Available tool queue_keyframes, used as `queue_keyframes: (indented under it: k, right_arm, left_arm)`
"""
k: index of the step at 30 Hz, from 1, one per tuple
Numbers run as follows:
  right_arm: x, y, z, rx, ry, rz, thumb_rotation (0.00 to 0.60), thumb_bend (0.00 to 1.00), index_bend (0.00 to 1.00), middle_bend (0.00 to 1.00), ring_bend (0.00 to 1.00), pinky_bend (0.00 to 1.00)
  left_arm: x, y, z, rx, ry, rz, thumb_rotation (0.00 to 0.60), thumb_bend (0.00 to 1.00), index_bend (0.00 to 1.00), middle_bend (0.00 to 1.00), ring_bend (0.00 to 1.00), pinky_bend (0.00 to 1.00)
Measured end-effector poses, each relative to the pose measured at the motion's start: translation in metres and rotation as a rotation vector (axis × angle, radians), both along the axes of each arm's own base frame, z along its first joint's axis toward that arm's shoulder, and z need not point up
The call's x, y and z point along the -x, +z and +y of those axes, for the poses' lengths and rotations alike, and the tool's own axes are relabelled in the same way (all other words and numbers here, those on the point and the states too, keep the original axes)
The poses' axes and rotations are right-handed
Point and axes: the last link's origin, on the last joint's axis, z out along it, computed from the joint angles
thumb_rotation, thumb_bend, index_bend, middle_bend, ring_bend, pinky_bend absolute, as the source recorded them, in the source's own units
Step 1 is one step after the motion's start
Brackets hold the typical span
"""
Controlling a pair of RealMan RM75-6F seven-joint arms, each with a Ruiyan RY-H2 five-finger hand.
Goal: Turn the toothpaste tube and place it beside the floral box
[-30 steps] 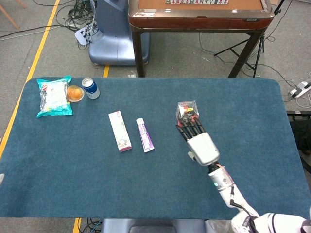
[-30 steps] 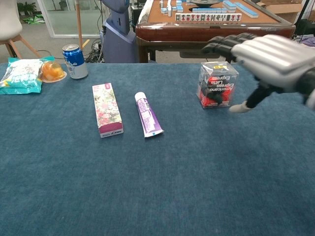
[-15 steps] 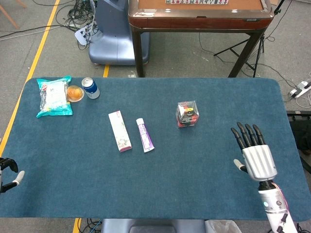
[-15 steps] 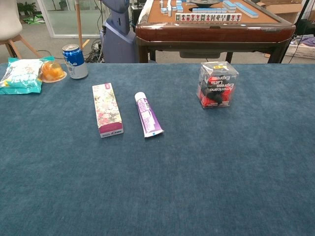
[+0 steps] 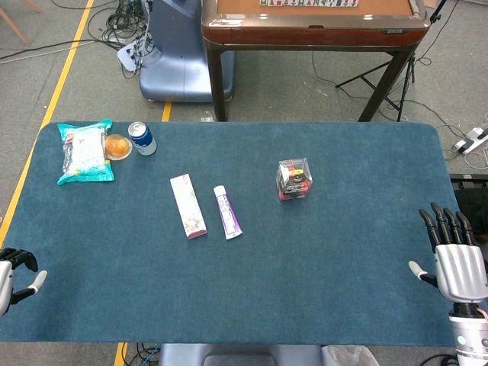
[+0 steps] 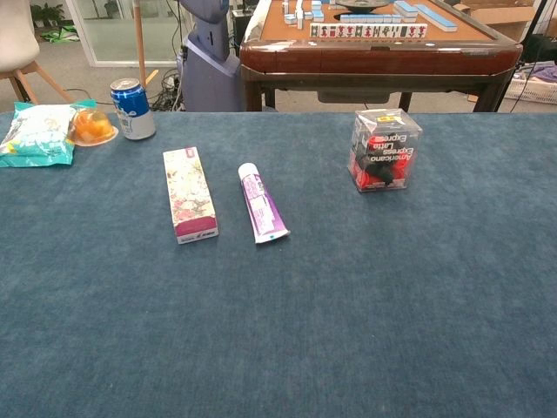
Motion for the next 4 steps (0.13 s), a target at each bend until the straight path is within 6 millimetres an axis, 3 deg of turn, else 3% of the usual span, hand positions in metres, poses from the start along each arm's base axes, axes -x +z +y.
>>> queue_keyframes:
  k: [4]
  right_arm:
    - [0.0035, 0.0077, -0.0006, 0.01, 0.002, -0.022, 0.6, 0.0, 0.09, 0.0, 0.0, 0.06]
  left_arm:
    - [-0.0017, -0.0038, 0.0007, 0.017, -0.006, -0.013, 0.6, 0.24, 0.63, 0.59, 0.41, 0.51]
